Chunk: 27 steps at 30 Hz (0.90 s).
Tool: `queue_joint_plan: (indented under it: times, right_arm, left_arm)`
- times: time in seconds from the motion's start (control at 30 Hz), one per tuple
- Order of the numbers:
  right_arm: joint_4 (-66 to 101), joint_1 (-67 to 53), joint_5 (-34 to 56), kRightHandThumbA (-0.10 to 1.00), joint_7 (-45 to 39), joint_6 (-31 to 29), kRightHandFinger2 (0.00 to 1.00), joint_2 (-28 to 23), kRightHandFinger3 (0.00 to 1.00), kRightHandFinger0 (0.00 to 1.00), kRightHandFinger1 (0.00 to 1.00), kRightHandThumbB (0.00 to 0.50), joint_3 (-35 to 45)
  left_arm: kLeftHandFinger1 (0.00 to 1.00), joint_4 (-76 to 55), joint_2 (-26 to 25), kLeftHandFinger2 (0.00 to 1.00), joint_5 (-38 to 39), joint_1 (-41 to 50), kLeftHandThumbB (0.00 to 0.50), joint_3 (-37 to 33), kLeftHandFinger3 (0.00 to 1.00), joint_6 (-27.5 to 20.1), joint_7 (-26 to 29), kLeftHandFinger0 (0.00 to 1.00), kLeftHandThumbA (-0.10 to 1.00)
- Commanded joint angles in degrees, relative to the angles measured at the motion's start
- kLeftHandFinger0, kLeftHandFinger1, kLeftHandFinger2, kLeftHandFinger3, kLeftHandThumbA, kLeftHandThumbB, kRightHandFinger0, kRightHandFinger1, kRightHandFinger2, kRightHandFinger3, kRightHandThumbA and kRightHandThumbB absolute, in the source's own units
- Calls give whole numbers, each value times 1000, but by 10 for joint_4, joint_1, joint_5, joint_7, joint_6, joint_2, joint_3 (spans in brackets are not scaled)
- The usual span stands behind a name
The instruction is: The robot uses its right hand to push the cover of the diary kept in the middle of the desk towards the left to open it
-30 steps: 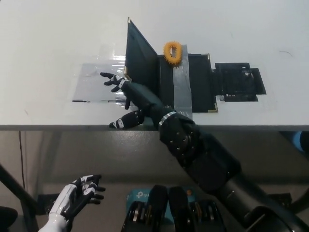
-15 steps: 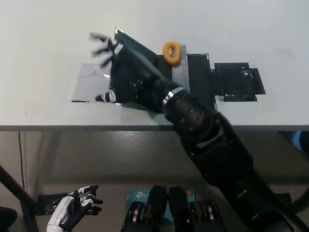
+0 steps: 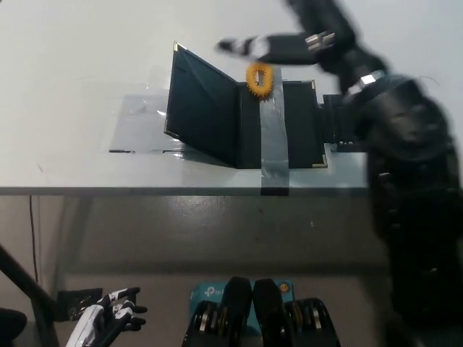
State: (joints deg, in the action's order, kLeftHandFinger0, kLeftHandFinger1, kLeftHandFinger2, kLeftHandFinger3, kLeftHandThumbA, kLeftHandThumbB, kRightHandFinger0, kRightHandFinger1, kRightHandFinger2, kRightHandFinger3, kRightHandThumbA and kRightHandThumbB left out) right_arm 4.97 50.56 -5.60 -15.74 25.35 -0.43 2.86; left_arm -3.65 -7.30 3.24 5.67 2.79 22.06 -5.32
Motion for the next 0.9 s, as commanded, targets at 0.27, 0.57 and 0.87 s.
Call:
queue_joint_plan:
  times: [0.27, 0.57, 0.87]
  right_arm:
    - [155, -174, 118, 1000, 26, 16, 1000, -65, 1000, 954, 1000, 194, 95]
    - [75, -331, 132, 1000, 49, -73, 1000, -52, 1000, 1000, 1000, 71, 148]
    - [-24, -397, 122, 1000, 79, -169, 1000, -31, 1000, 908, 1000, 131, 153]
  left_arm:
    - [510, -7, 3, 518, 9, 8, 258, 29, 721, -28, 10, 631, 528]
    - [550, -12, 1, 590, 5, 13, 216, 39, 760, -33, 6, 650, 535]
    - [527, -20, -3, 557, 4, 9, 174, 43, 756, -25, 5, 606, 485]
